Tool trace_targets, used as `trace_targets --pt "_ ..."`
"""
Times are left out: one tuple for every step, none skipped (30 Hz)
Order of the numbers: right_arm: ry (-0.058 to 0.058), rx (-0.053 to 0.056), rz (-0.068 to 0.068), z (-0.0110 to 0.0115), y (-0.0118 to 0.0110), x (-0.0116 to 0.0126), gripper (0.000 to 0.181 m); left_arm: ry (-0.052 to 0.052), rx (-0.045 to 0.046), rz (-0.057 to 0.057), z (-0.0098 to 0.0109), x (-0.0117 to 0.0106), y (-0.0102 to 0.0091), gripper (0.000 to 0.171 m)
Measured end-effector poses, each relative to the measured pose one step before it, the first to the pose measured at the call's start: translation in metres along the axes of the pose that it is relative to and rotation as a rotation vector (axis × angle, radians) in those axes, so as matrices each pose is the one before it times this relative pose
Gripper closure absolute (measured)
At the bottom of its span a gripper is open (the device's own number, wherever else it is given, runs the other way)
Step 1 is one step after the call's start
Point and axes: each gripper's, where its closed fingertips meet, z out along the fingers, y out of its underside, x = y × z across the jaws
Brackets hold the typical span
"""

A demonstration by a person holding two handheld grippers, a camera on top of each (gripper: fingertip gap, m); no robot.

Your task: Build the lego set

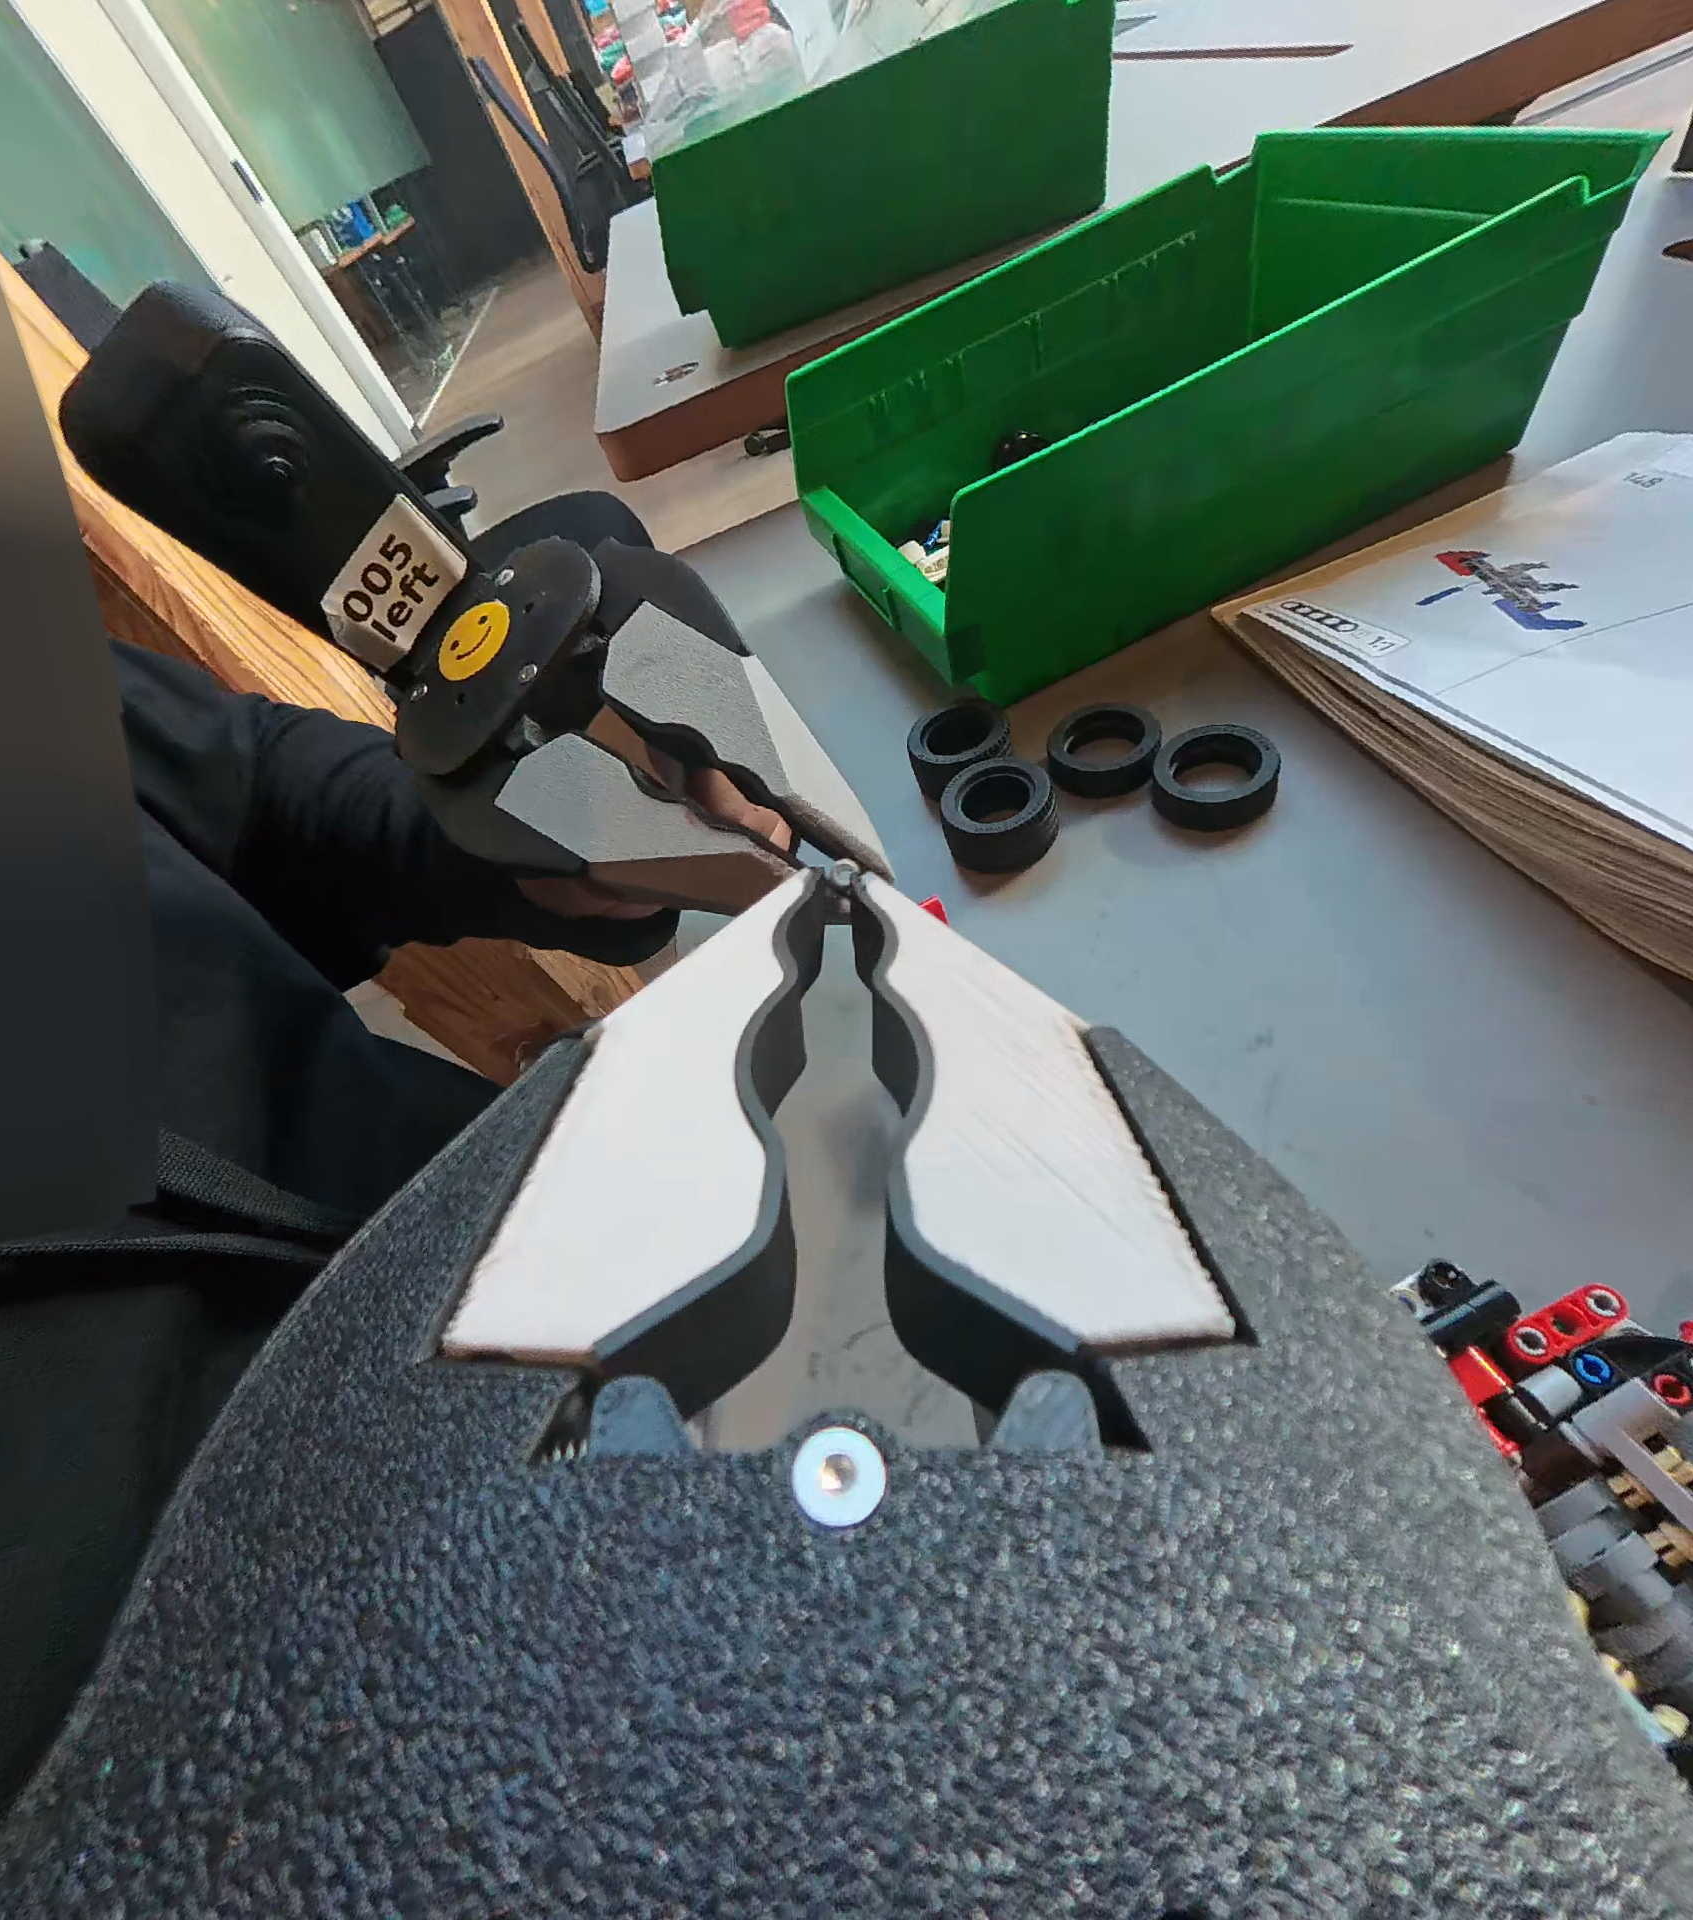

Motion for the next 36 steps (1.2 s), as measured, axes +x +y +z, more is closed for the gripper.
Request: trace_targets --pt "0.0033 -0.0002 0.0022 0.00005 -0.00025 0.00073 0.178 0.0027 0.0007 -0.0043 0.00007 0.0005 -0.00026 0.17" --pt "0.0006 0.0013 0.0023 0.00013 -0.00055 0.00032 0.178 -0.0038 0.0017 -0.0003 -0.00004 -0.00018 -0.00052 0.17" --pt "0.0027 0.0012 0.0018 0.00018 -0.00029 0.0005 0.178 -0.0071 -0.00027 0.0042 -0.00014 -0.00065 -0.00034 0.17" --pt "0.0033 0.0004 0.0026 0.00021 -0.00021 0.00054 0.177 -0.0035 -0.00238 0.0043 0.00004 -0.00037 0.00018 0.17" --pt "-0.0032 -0.0006 -0.0005 0.00034 0.00002 -0.00059 0.178 -0.002 0.00076 0.0026 -0.00004 -0.0002 -0.00017 0.17" --pt "-0.003 -0.0032 -0.0005 0.00068 0.00047 -0.00064 0.178 -0.0024 0.00102 0.0031 -0.00021 0.0 -0.00028 0.17" --pt "0.0019 -0.0018 0.0008 0.00064 0.00036 0.00014 0.178 -0.0043 -0.00472 0.0076 0.00002 -0.00015 0.00064 0.17" --pt "0.0014 -0.0009 0.0005 0.00045 0.00028 0.00021 0.178 -0.0055 -0.00383 0.0112 -0.00002 -0.00007 0.00046 0.17" --pt "-0.0002 -0.0005 0.0005 0.00028 0.00021 -0.00012 0.178 -0.0041 -0.0015 0.0087 -0.00008 0.00006 0.00012 0.17" --pt "-0.001 -0.0008 0.0001 0.00005 0.00023 0.00004 0.178 -0.0017 -0.00145 0.0046 -0.00011 0.00014 0.00018 0.17" --pt "0.0013 -0.0025 0.0004 0.00007 0.00038 0.00016 0.178 -0.0014 -0.00338 0.005 0.00015 0.00008 0.00043 0.17" --pt "0.003 -0.0027 -0.0005 0.00034 0.00045 0.00036 0.178 -0.0034 -0.00424 0.0093 0.00014 -0.00015 0.00062 0.17" --pt "0.0022 -0.0013 -0.0016 0.00015 0.00022 0.0001 0.178 -0.0068 -0.00313 0.0152 -0.00004 -0.00013 0.00037 0.17" --pt "0.0006 -0.001 0.0002 0.00014 0.00008 0.00003 0.178 -0.0079 -0.0035 0.0145 -0.00002 -0.00013 0.00013 0.17" --pt "-0.0002 -0.0002 0.0008 0.00013 -0.00015 -0.00005 0.178 -0.0066 -0.00252 0.0097 0.00002 -0.00016 0.00008 0.17" --pt "0.0004 0.0004 0.0001 0.00011 -0.00009 0.00008 0.178 -0.0047 -0.00204 0.0046 0.00007 -0.00023 0.00006 0.17" --pt "0.0022 -0.0004 -0.001 0.00034 0.00006 0.00032 0.178 -0.0047 -0.00445 0.0039 0.00005 -0.00034 0.00044 0.17" --pt "0.0037 -0.0005 -0.0008 0.00054 0.00008 0.00061 0.178 -0.009 -0.00623 0.011 0.00015 -0.00057 0.00072 0.17" --pt "0.0045 -0.0003 -0.001 0.00072 0.00005 0.00058 0.178 -0.0131 -0.00702 0.0163 0.00009 -0.00065 0.00087 0.17" --pt "0.0036 0.0006 -0.0026 0.00063 0.00017 0.00033 0.178 -0.0119 -0.00631 0.0129 0.00014 -0.00045 0.00083 0.17" --pt "0.0035 -0.0004 -0.0022 0.00057 0.00024 0.0005 0.178 -0.0086 -0.00601 0.0042 0.00002 -0.00028 0.00076 0.17" --pt "0.0004 0.0002 -0.0001 0.00028 0.00017 0.00021 0.178 -0.0031 -0.00078 -0.0028 0.0 -0.00007 0.00024 0.17" --pt "-0.0016 0.0011 0.0027 0.00026 0.00007 0.00003 0.178 -0.0003 0.0008 -0.0018 -0.00014 -0.00013 0.00024 0.17" --pt "-0.0009 0.0016 0.0049 0.0004 0.00013 0.00016 0.178 -0.0021 -0.00239 0.0013 -0.00014 -0.0003 0.00051 0.17" --pt "-0.0013 0.0036 0.0063 0.00053 -0.00001 0.00025 0.178 -0.0063 -0.00432 0.0041 -0.00005 -0.00045 0.00034 0.17" --pt "-0.002 0.0034 0.0056 0.00033 -0.00022 0.00009 0.178 -0.0086 -0.00398 0.008 -0.00011 -0.00036 0.00019 0.17" --pt "-0.0001 0.0002 0.0009 0.00033 0.0001 0.0002 0.178 -0.0085 -0.00577 0.0096 0.00001 -0.00032 0.00043 0.17" --pt "0.0023 -0.0014 -0.0016 0.00026 0.00027 0.00049 0.178 -0.0082 -0.00735 0.0088 0.00021 -0.00018 0.00068 0.17" --pt "0.0039 -0.0012 -0.0037 0.00052 0.00028 0.00054 0.178 -0.0082 -0.0075 0.0072 0.00018 -0.00039 0.00074 0.17" --pt "0.0058 -0.0012 -0.0076 0.00048 0.00013 0.00058 0.178 -0.0082 -0.00716 0.0057 0.00028 -0.00034 0.00082 0.17" --pt "0.0071 -0.0024 -0.0124 0.00059 0.0003 0.00053 0.178 -0.0065 -0.00626 0.0013 0.00028 -0.00033 0.00075 0.17" --pt "0.0086 -0.0028 -0.0164 0.00042 -0.00011 0.00044 0.178 -0.0052 -0.00341 -0.0051 0.00018 -0.00035 0.00052 0.17" --pt "0.011 -0.0034 -0.023 0.00052 0.00007 0.00058 0.178 -0.0026 -0.00295 -0.0112 0.00029 -0.0004 0.00066 0.17" --pt "0.0117 -0.0056 -0.0255 0.0007 0.00015 0.00054 0.178 -0.001 -0.00371 -0.0091 0.00024 -0.00032 0.00098 0.17" --pt "0.0086 -0.0081 -0.0218 0.00088 0.00061 0.00033 0.178 0.0028 -0.0031 -0.0086 0.00001 -0.00007 0.00116 0.17" --pt "0.005 -0.0122 -0.0157 0.00099 0.00121 0.0003 0.178 0.0126 -0.00474 -0.0149 0.0001 0.00066 0.00186 0.17"
